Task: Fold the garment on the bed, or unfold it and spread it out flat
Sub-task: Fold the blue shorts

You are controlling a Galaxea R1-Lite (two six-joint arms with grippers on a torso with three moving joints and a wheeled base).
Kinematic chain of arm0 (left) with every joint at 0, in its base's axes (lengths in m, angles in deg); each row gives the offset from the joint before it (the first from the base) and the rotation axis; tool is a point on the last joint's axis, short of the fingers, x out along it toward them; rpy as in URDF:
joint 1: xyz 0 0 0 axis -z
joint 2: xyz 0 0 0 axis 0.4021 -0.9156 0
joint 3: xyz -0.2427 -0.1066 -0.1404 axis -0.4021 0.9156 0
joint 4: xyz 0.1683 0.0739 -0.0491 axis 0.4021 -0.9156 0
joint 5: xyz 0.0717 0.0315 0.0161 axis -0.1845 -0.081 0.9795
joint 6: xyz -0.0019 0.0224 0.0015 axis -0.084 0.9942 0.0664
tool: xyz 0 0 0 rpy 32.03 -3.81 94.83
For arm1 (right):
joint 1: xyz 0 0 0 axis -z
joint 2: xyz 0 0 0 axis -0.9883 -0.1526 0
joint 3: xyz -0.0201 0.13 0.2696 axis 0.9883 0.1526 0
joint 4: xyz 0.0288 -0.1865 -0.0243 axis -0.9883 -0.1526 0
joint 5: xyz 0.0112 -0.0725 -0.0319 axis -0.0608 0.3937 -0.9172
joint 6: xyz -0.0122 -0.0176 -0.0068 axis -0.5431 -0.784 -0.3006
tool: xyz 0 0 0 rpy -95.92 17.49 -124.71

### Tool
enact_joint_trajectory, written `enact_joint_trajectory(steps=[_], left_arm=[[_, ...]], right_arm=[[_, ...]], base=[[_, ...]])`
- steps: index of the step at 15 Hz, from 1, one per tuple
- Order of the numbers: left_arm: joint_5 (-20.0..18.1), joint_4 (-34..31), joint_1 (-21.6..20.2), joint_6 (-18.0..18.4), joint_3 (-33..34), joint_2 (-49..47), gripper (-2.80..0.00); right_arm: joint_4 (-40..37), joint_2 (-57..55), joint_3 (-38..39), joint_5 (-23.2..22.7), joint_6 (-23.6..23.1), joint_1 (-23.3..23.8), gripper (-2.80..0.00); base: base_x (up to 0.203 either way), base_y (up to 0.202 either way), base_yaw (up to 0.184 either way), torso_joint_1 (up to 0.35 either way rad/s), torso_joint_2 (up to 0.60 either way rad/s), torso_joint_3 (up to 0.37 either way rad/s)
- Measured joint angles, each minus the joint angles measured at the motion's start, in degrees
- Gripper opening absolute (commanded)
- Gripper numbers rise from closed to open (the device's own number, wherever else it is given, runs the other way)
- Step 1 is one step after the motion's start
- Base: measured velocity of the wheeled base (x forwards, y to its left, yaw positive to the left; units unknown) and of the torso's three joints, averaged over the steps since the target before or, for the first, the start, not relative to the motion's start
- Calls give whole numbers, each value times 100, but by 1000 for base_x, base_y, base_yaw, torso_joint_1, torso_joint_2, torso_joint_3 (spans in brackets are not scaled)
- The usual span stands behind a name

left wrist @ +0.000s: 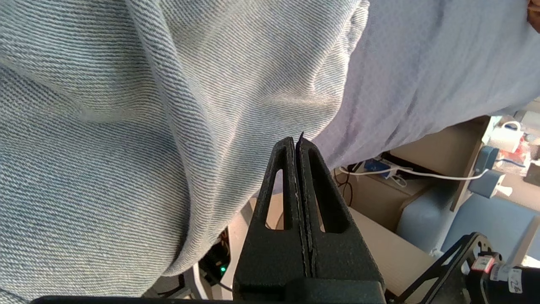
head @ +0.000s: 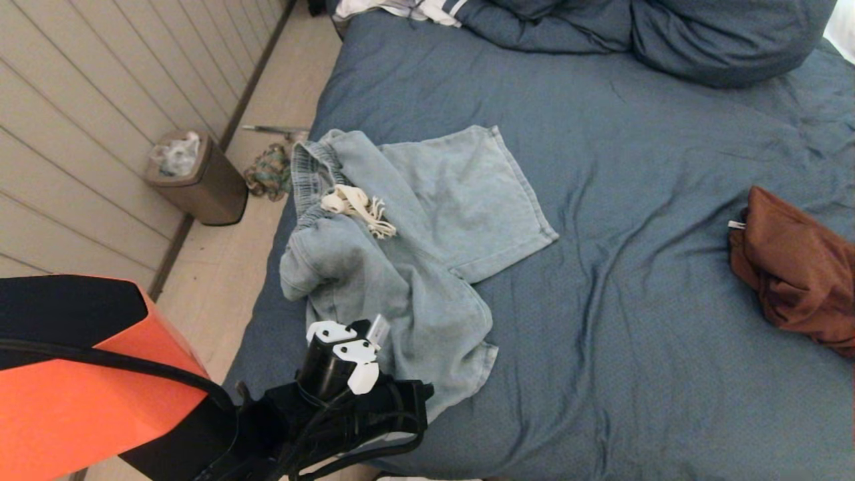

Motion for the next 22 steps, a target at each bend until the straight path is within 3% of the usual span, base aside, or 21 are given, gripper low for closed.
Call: enact_joint_trajectory(steps=[3, 5, 6, 7, 11, 14, 18, 22], left_arm=[[5, -1, 7, -2, 2, 26, -280], [5, 0, 13, -2, 13, 63, -280], [5, -2, 16, 5, 30, 80, -280], [5, 0, 18, 6, 38, 88, -280], [18, 0, 20, 20, 44, 140, -280], [46, -55, -2, 49, 46, 407, -280], [62, -690, -486, 345, -137, 1154, -280], [9, -1619, -1581, 480, -741, 1633, -280]], right_arm=[[-15, 570, 876, -156, -572, 186, 0], [-20, 875, 1209, -171, -691, 232, 0], [-20, 1023, 1350, -176, -698, 234, -234], [-18, 1182, 1494, -181, -703, 218, -280], [-134, 2011, 1890, -237, -647, -271, -280], [-611, 2616, 1914, -242, -411, -1244, -280], [-688, 2927, 1480, -110, 958, -3304, -280], [-467, 2604, 673, 809, 2126, -5504, -280]], base=[[0, 0, 0, 0, 0, 0], [0, 0, 0, 0, 0, 0], [0, 0, 0, 0, 0, 0], [0, 0, 0, 0, 0, 0], [0, 0, 0, 0, 0, 0], [0, 0, 0, 0, 0, 0], [0, 0, 0, 0, 0, 0], [0, 0, 0, 0, 0, 0]])
